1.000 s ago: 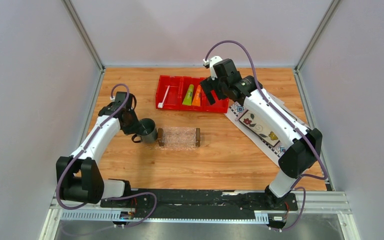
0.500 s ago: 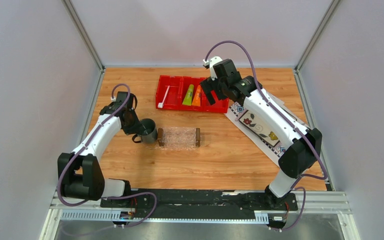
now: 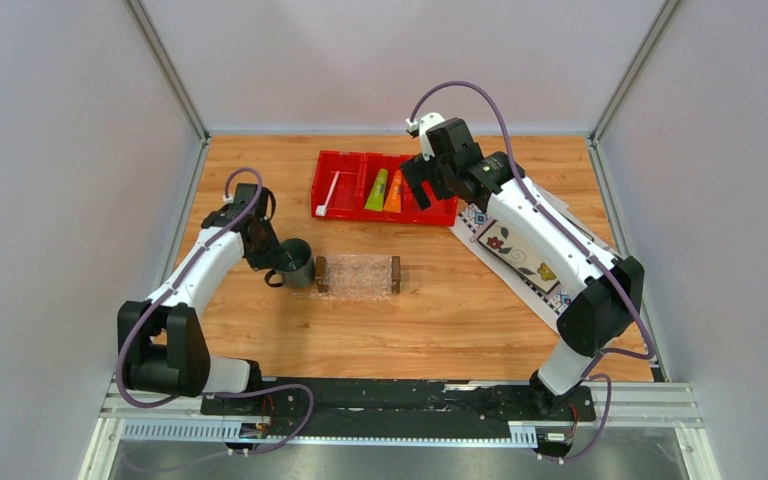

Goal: Prepare toiletry sets of a toothbrush and toothpaste on the tray

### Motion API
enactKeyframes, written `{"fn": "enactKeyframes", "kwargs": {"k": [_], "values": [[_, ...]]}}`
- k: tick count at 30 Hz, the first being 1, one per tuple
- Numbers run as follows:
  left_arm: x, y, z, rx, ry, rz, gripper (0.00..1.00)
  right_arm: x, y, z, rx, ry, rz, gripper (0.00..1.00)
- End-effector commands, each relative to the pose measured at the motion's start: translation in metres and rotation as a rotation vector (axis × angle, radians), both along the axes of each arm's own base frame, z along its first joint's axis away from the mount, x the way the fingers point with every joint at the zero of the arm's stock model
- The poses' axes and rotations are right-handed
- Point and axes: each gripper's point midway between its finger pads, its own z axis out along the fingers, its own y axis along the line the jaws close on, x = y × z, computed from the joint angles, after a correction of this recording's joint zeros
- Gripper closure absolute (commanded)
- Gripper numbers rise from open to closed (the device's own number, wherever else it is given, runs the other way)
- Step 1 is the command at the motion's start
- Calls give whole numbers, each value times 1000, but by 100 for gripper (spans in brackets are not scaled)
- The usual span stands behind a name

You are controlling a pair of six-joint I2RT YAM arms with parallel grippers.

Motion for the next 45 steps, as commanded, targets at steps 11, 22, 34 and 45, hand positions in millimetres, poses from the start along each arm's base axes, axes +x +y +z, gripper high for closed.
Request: {"fn": "enactKeyframes", "kwargs": {"k": [11,22,34,45], "values": [[13,-2,0,-18,-54,8,100,5,2,19,36,-58,3,2],[13,-2,-3,-15,-51,4,98,5,2,18,34,-58,0,2],[9,-1,1,-15,-77,0,95,5,2,18,34,-58,0,2],[5,0,3,-6,-87,-16,93,7,3,15,31,-52,2,2]]}}
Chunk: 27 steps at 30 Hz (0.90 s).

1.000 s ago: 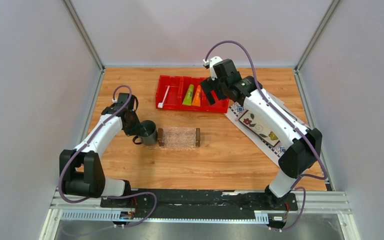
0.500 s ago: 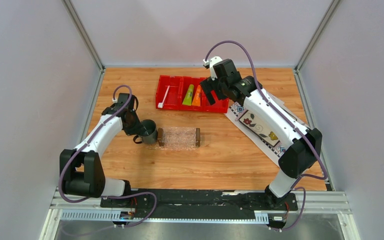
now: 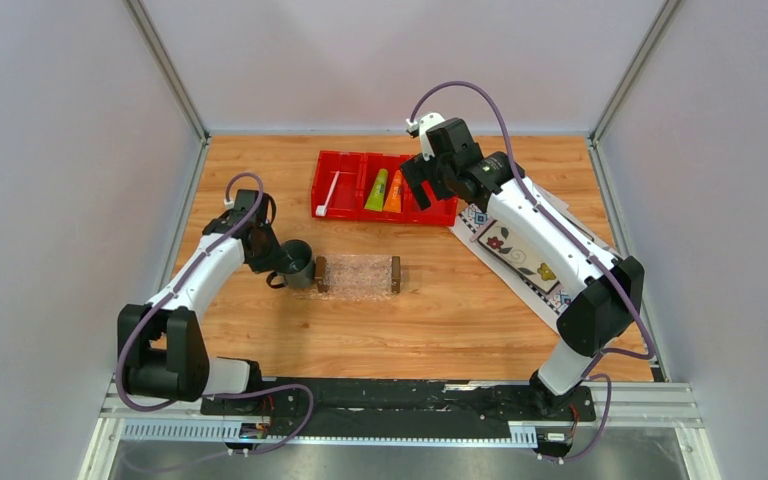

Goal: Prepare toiletry sets of a toothbrush and toothpaste on the tray

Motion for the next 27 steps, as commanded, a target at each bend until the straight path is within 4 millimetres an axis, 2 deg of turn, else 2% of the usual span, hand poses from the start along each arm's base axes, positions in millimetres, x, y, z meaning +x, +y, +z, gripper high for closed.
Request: {"fn": "enactKeyframes", "kwargs": {"k": [1,17,27], "values": [[5,0,13,-4,-57,-11,93,7,4,16,33,-54,3,2],[1,-1,24,-9,-81,-33,87,8,5,13,33,-46,3,2],[0,-2,22,-10,-79,-42,86,8,5,12,30,-46,3,2]]}}
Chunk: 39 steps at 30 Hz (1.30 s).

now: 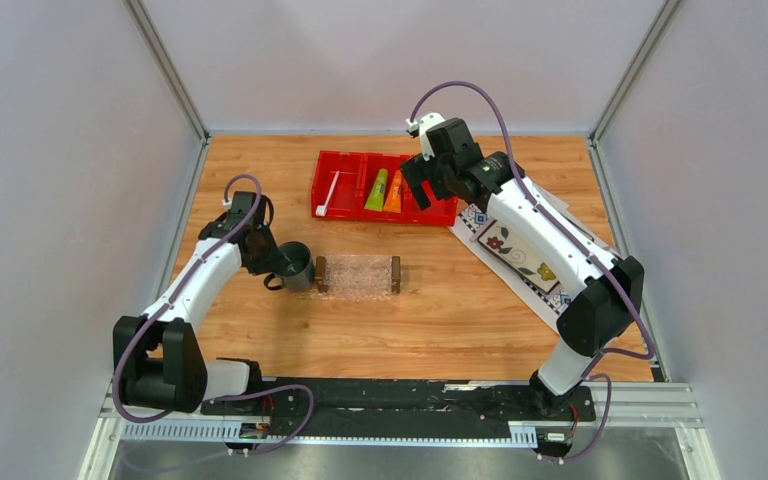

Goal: Prepare toiletry sets of a toothbrush and toothpaste on the tray

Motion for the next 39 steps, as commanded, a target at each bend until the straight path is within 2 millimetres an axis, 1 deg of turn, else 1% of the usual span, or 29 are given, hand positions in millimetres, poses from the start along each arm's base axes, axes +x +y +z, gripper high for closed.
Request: {"fn": "enactKeyframes", "kwargs": {"k": [1,10,18,23,33,39], "values": [[8,-3,13,-17,-62,-16,86,8,5,13,31,-49,3,2],[10,-3,9,-17,-56,-20,82,8,7,13,36,-45,5,2],[11,-7,4,-33,-45,-25,82,9,5,13,30,-48,1,2],[9,-8,0,-40,-50,-34,82,9,6,14,32,-50,6,2],[8,-8,3,-39,-70,-35,80,10,6,12,31,-44,5,1],[5,-7,6,-37,-88,-35,77,10,6,12,30,-46,2,1]]}}
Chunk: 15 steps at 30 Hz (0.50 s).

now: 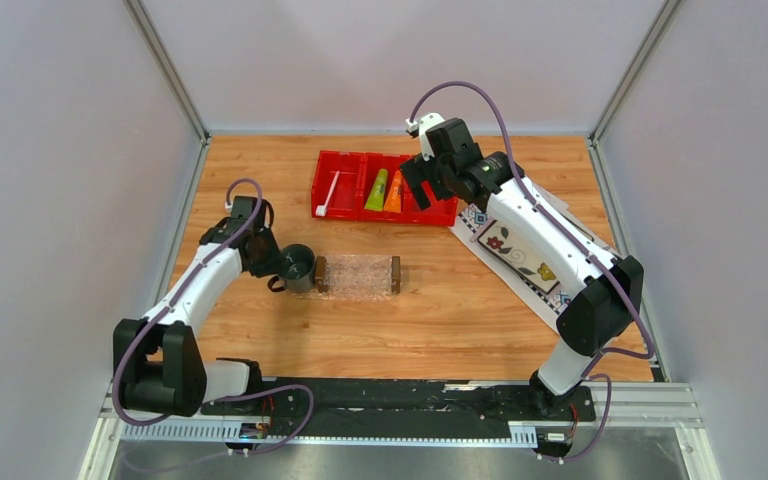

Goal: Prepare toiletry sets of a toothbrush and toothpaste on the tray

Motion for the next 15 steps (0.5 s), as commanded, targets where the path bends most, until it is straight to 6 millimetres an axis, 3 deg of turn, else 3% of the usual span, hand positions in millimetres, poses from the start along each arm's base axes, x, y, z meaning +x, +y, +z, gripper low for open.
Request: {"fn": "enactKeyframes", "kwargs": {"k": [1,15], "values": [[5,-2,15,-17,-84,-10,76,10,6,13,33,-49,3,1],[3,1,28,-5,-128,-11,70,12,8,11,30,-44,8,1]]}}
